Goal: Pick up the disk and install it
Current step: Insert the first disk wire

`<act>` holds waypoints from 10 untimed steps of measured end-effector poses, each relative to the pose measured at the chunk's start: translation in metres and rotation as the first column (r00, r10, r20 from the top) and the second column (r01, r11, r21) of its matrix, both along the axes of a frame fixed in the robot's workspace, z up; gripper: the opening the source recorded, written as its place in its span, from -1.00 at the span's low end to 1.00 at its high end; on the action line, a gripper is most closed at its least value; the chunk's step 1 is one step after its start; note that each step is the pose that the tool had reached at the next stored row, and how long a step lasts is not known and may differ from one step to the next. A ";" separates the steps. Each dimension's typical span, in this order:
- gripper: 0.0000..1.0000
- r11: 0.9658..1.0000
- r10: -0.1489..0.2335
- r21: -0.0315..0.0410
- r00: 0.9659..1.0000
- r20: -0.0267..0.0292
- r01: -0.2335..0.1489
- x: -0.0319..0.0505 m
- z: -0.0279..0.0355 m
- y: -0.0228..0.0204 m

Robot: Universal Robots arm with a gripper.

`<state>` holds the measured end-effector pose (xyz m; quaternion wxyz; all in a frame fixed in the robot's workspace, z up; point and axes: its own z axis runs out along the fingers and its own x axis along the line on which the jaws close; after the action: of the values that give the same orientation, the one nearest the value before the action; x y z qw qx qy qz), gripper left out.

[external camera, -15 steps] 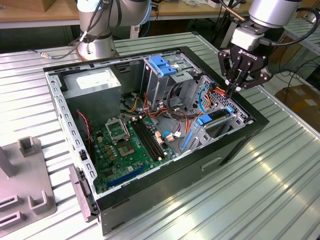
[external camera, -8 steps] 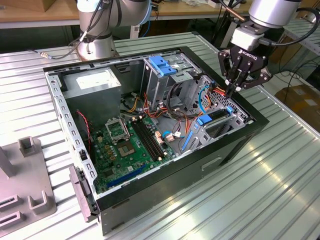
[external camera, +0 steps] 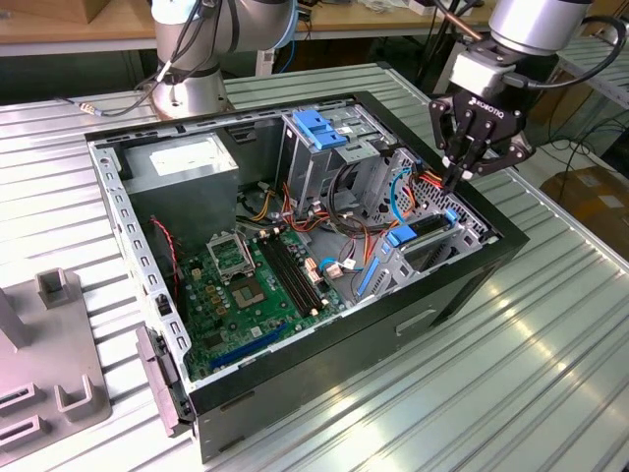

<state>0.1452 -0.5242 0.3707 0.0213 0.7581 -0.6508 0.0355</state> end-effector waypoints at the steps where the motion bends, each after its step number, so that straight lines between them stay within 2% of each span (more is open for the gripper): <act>1: -0.67 1.000 -0.011 0.000 1.000 0.000 0.011 0.0000 -0.0001 0.0000; 8: -0.67 0.999 -0.044 0.000 0.999 0.000 0.044 -0.0073 -0.0004 0.0000; 10: -0.67 0.997 -0.074 0.000 0.997 0.000 0.074 -0.0078 -0.0005 0.0001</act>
<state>0.1374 -0.5241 0.3703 0.0226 0.7335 -0.6785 0.0347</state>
